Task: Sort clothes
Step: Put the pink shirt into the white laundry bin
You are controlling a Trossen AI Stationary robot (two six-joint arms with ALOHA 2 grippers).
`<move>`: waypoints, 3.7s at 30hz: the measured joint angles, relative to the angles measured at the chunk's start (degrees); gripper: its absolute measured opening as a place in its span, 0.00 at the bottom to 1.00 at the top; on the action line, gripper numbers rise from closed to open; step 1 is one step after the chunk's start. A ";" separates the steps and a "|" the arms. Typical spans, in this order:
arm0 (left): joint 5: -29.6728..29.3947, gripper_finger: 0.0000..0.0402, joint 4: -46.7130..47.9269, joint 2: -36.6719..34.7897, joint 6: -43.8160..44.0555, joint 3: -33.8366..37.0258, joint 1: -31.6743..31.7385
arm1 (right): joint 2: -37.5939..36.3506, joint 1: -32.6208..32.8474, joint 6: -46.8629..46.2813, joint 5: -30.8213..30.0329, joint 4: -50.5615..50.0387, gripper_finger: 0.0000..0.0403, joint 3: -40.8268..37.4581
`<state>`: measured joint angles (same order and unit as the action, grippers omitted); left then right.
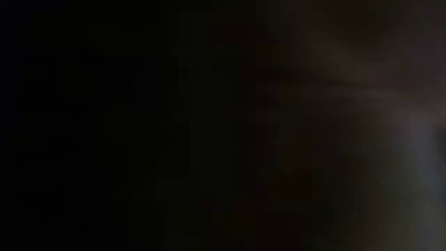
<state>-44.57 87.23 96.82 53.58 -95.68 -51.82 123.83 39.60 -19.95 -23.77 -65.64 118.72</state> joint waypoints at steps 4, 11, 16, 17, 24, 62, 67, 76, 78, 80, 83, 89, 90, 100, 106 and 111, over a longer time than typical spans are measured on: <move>0.06 0.43 -9.52 -0.04 -1.66 1.01 0.86 | 0.65 1.61 -12.20 4.27 -8.27 0.02 -3.33; 3.03 0.43 -28.06 0.00 -7.72 10.26 5.57 | 0.65 1.83 -20.80 5.24 -11.74 0.02 -11.93; 2.98 0.43 -28.49 0.00 -9.52 14.94 10.52 | 0.65 3.65 -23.64 4.85 -10.85 0.02 -12.94; 3.10 0.43 -29.24 0.02 -10.78 15.60 11.65 | 0.65 4.30 -24.20 4.05 -10.62 0.02 -12.91; 3.95 0.42 -39.47 0.02 -26.02 16.72 22.92 | 0.68 7.21 -26.38 -7.23 -11.15 0.03 -12.51; 48.83 0.63 -72.85 4.17 -52.60 16.61 31.08 | 0.68 7.78 -21.13 -22.77 -8.46 0.03 -7.90; 43.97 0.68 -72.85 4.15 -54.16 16.61 29.68 | 0.68 7.28 -21.13 -22.75 -8.46 0.03 -7.90; 42.88 0.68 -72.81 8.83 -52.87 16.63 29.56 | 0.69 6.45 -21.23 -22.63 -8.40 0.03 -7.87; 43.03 0.68 -72.90 8.87 -52.39 16.63 29.60 | 0.68 6.44 -21.30 -22.62 -8.40 0.03 -7.87; 43.02 0.67 -73.27 8.85 -52.28 16.63 29.62 | 0.68 6.44 -21.33 -22.62 -8.42 0.03 -7.87; 41.90 0.62 -72.95 8.67 -50.89 16.30 29.56 | 0.68 6.44 -21.63 -22.63 -8.42 0.03 -7.87; 40.01 0.29 -72.79 8.50 -50.88 16.06 29.45 | 0.68 6.05 -22.95 -22.61 -8.67 0.03 -7.87; 40.02 0.22 -72.83 8.50 -50.88 16.06 29.45 | 0.68 5.91 -23.01 -22.62 -8.70 0.03 -7.87; 40.90 0.02 -70.88 7.30 -50.86 16.06 29.43 | 0.57 4.05 -21.99 -22.99 -8.92 0.09 -7.87; 37.58 0.01 -67.14 3.18 -50.88 16.06 29.09 | 0.12 2.45 -21.09 -25.81 -12.01 0.30 -3.37; 33.65 0.01 -63.04 -0.99 -50.90 16.06 28.17 | 0.04 1.50 -19.48 -25.46 -15.51 0.53 3.83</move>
<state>-10.92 24.19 95.82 2.68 -79.61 -23.65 123.87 41.10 -39.43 -49.24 -81.15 122.55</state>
